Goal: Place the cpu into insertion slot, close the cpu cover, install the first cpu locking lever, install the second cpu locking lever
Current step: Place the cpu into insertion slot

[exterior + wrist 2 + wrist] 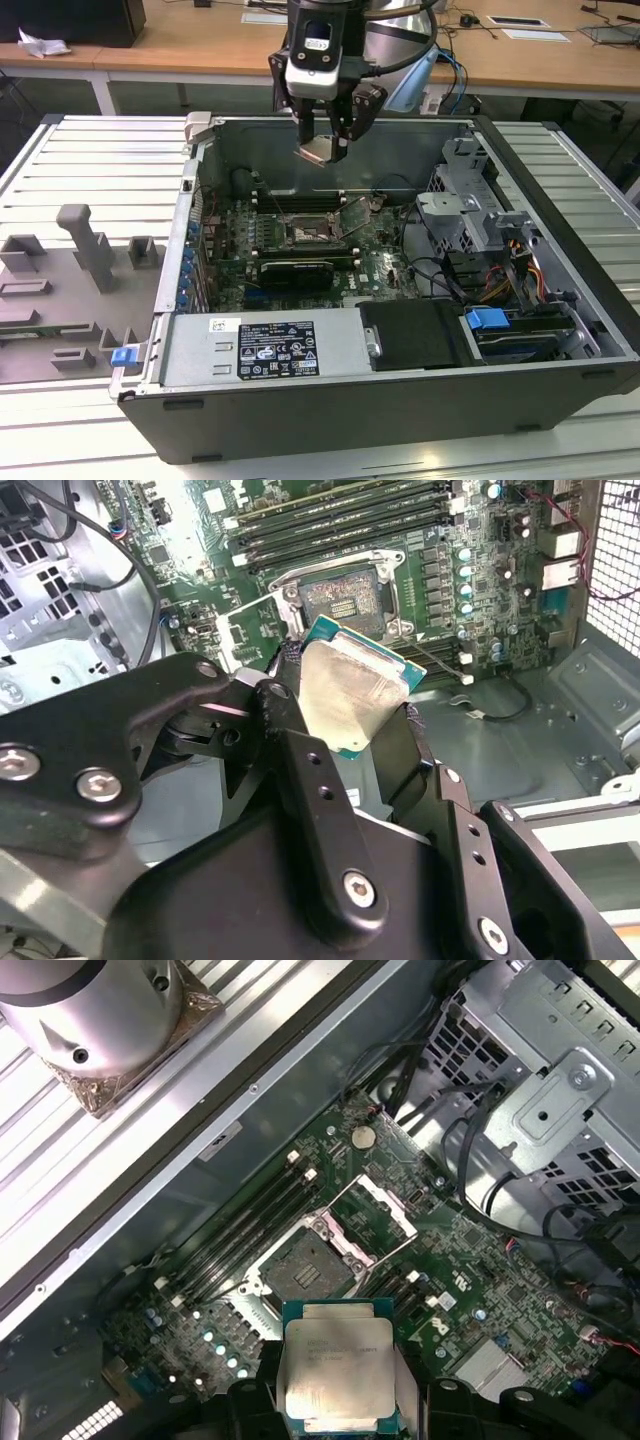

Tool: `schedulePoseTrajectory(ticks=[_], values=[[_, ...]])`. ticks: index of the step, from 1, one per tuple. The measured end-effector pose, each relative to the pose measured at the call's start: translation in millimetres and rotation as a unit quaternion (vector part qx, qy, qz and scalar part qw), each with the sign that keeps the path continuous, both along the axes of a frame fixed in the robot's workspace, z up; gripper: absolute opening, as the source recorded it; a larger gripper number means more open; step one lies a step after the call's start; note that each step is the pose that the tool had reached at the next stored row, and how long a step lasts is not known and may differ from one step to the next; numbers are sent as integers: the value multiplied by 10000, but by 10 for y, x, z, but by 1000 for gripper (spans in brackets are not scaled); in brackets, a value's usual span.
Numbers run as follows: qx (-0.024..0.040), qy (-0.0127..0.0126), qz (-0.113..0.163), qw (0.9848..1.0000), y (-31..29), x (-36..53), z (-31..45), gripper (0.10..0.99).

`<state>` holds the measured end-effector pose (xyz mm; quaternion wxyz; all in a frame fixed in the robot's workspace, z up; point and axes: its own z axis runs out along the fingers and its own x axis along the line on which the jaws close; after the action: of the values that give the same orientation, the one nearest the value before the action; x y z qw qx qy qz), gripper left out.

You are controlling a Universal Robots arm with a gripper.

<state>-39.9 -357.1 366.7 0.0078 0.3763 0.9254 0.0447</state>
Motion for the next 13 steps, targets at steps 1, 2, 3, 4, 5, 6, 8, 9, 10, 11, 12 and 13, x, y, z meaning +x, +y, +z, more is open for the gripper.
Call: schedulePoseTrajectory(ticks=[1,2,3,4,5,6,8,9,10,11,12,13], values=[[0,0,-27,10000,0,0,0,525],[0,0,-44,10000,0,0,0,525],[0,0,-70,10000,0,0,0,525],[0,0,-88,10000,0,0,-1,525],[0,0,-129,9999,0,0,-1,525],[0,0,-146,9999,0,0,-1,525],[0,0,-185,9998,0,0,-1,525],[0,0,-201,9998,0,0,-1,525],[0,0,-225,9997,0,0,-2,525],[0,0,-242,9997,0,0,-2,525],[0,0,-259,9997,0,0,-2,525],[0,0,-277,9996,0,0,-2,525]])
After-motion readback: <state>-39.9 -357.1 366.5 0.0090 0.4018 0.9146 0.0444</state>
